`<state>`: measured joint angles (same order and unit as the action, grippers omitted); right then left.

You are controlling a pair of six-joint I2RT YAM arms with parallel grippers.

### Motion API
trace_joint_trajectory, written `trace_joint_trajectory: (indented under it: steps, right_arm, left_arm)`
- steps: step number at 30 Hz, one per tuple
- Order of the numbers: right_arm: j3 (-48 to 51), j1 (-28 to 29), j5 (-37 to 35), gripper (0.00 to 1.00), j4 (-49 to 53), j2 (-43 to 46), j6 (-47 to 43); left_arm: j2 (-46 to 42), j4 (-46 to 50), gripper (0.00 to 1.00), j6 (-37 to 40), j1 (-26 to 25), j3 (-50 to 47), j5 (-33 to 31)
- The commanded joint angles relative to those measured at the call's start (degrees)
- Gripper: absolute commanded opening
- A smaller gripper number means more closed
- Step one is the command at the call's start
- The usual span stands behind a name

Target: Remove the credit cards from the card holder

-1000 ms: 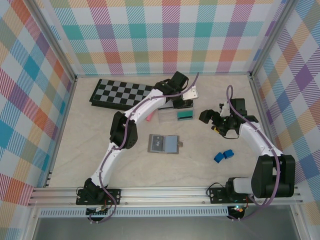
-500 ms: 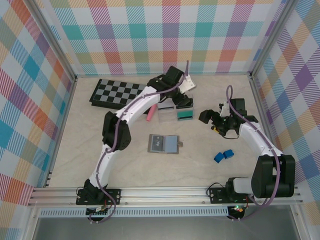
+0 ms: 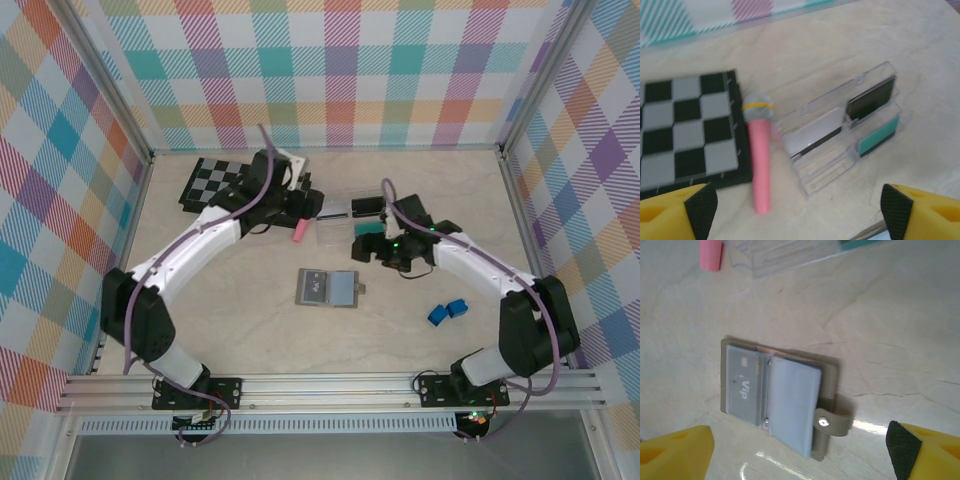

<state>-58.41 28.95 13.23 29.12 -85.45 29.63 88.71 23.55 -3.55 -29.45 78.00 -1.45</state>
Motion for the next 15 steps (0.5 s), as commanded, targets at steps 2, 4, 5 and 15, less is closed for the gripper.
trace_joint_trajectory:
  steps: [2, 4, 5, 15]
  right_arm:
    - [-6.62, 8.32, -8.63, 0.85, 4.13, -6.98, 1.22]
    - [-9.93, 11.76, -9.85, 0.78, 5.33, -11.57, 1.37]
    - [-11.44, 12.98, -10.18, 0.75, 5.89, -13.61, 1.54]
    - [-23.19, 18.60, -17.14, 0.66, 13.25, -28.62, 1.58]
  left_arm:
    - [-8.63, -1.25, 0.94, -12.41, 3.00, -9.35, -5.25]
    - [-11.97, 0.68, 0.97, -16.34, 5.14, -13.65, -7.11]
    - [-13.20, 0.97, 0.97, -17.41, 5.97, -15.40, -6.86]
    - [-16.92, 3.30, 0.98, -25.84, 9.41, -27.65, -3.60]
